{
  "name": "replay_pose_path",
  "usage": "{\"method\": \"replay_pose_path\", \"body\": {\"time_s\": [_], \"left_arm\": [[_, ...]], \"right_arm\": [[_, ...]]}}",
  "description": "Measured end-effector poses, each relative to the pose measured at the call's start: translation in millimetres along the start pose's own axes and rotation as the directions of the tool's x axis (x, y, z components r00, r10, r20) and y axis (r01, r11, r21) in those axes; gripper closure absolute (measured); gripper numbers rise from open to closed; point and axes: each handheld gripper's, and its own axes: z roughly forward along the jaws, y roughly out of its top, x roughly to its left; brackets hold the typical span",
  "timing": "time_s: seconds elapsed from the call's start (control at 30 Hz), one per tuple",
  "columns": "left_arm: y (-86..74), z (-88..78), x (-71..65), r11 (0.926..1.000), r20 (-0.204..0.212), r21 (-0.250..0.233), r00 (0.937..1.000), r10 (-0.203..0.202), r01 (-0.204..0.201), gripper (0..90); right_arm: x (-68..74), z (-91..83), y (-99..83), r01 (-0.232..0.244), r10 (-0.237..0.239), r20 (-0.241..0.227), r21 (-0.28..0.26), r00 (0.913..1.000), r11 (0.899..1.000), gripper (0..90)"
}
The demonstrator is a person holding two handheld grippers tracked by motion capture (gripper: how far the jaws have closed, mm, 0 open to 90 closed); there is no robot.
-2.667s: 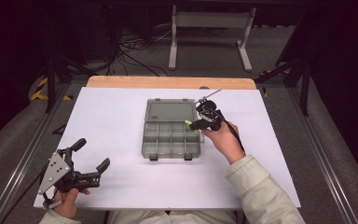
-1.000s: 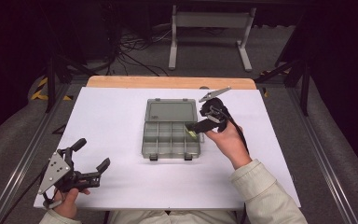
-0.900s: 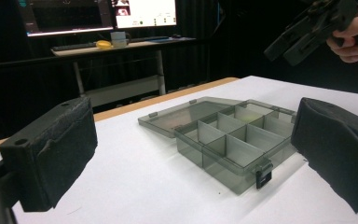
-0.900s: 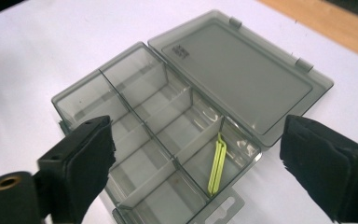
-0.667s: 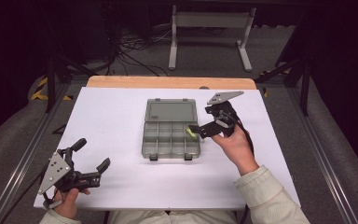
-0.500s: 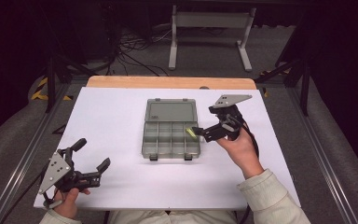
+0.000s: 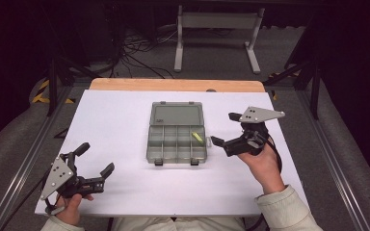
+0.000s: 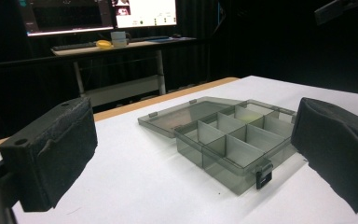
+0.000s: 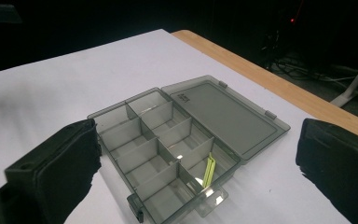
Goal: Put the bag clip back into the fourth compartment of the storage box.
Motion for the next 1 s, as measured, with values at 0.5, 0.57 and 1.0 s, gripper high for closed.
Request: {"method": "replay_pose_path", "body": {"time_s": [0.5,0.57,1.0], "left_arm": [[0.2,-0.6,0.3,1.0000,-0.004,-0.002,1.0000,-0.001,0.001,0.8],[0.2,-0.6,0.2,1.0000,-0.005,-0.002,1.0000,-0.001,0.001,0.8],[0.4,-1.0,0.2,1.0000,-0.003,-0.008,1.0000,0.001,-0.001,0.8]], "right_arm": [[-0.1,-39.1,-36.2,0.006,0.001,0.050,-0.148,0.9988,0.989,0.2],[-0.4,-40.2,-39.3,0.004,0.004,0.053,-0.152,0.9986,0.988,0.2],[2.3,-53.8,-78.7,0.038,-0.021,0.079,-0.218,0.9967,0.975,0.2]]}}
